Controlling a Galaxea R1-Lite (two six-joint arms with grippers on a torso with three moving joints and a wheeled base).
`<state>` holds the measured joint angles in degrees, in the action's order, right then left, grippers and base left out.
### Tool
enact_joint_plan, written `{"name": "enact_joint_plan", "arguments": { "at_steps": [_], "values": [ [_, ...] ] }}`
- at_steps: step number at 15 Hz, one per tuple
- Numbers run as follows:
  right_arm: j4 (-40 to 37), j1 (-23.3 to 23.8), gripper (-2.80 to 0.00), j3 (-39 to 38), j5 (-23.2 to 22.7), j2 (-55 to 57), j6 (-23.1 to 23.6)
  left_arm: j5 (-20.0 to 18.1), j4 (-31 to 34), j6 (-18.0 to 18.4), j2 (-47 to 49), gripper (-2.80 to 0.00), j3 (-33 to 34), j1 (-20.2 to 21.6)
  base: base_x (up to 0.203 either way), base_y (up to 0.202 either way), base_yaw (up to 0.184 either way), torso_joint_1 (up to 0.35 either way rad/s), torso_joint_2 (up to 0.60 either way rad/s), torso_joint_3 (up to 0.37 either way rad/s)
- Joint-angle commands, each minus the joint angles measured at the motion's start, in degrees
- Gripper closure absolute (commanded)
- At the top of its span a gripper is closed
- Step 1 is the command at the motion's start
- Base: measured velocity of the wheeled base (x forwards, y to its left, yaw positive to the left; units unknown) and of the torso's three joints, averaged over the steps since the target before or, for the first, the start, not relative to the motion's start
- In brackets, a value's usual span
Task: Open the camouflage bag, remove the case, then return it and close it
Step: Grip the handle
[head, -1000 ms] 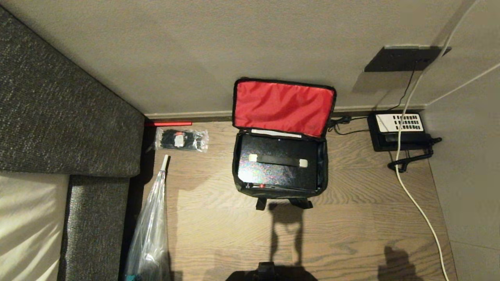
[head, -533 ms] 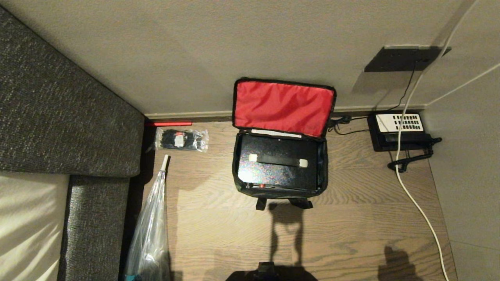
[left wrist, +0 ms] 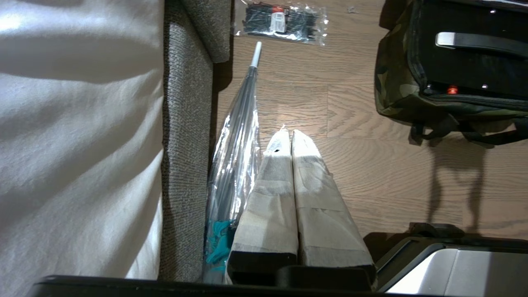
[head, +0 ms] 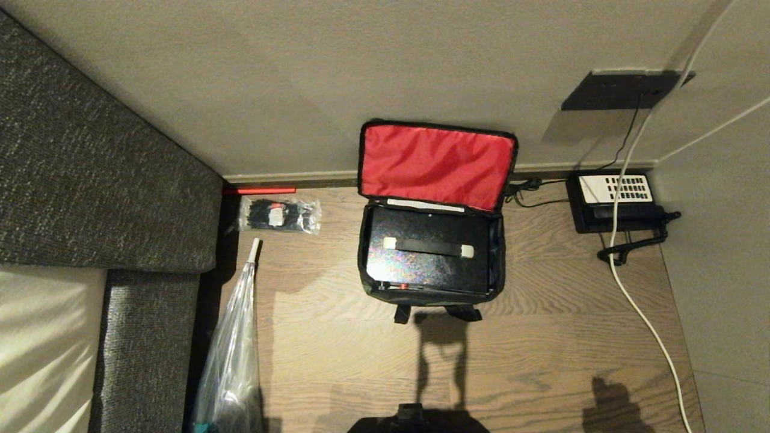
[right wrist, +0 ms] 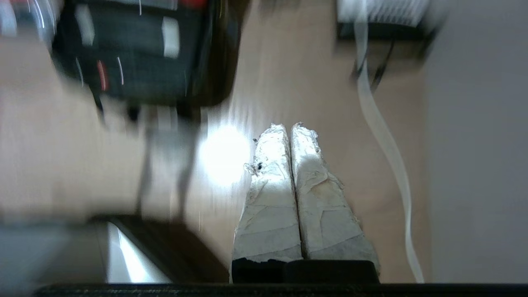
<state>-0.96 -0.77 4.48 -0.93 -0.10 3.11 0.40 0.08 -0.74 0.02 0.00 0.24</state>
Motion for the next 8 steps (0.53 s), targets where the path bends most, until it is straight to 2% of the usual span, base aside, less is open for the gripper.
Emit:
{"name": "enact_joint_plan", "arguments": {
  "at_steps": [1,3,4,5,7,8],
  "values": [
    [-7.8,0.0,0.0,12.9,0.2,-0.2,-1.5,0.0,0.0,0.0,-0.1,0.0,0.2,0.0,0.0,0.0,0.0,0.0,0.0,0.0],
    [-27.4,0.0,0.0,30.2,0.1,-0.1,-3.7,0.0,0.0,0.0,-0.1,0.0,0.2,0.0,0.0,0.0,0.0,0.0,0.0,0.0],
    [-34.8,0.0,0.0,36.5,-0.2,-0.1,-4.7,0.0,0.0,0.0,-0.1,0.0,0.2,0.0,0.0,0.0,0.0,0.0,0.0,0.0],
    [-38.8,0.0,0.0,40.5,-0.4,0.0,-5.5,0.0,0.0,0.0,-0.1,0.0,0.2,0.0,0.0,0.0,0.0,0.0,0.0,0.0],
    [-46.9,0.0,0.0,41.4,-2.6,0.2,-6.8,0.0,0.0,0.0,-0.1,0.0,0.2,0.0,0.0,0.0,0.0,0.0,0.0,0.0],
    [-50.5,0.0,0.0,40.1,-5.6,0.5,-7.4,0.0,0.0,0.0,-0.1,0.0,0.2,0.0,0.0,0.0,0.0,0.0,0.0,0.0]
  ]
}}
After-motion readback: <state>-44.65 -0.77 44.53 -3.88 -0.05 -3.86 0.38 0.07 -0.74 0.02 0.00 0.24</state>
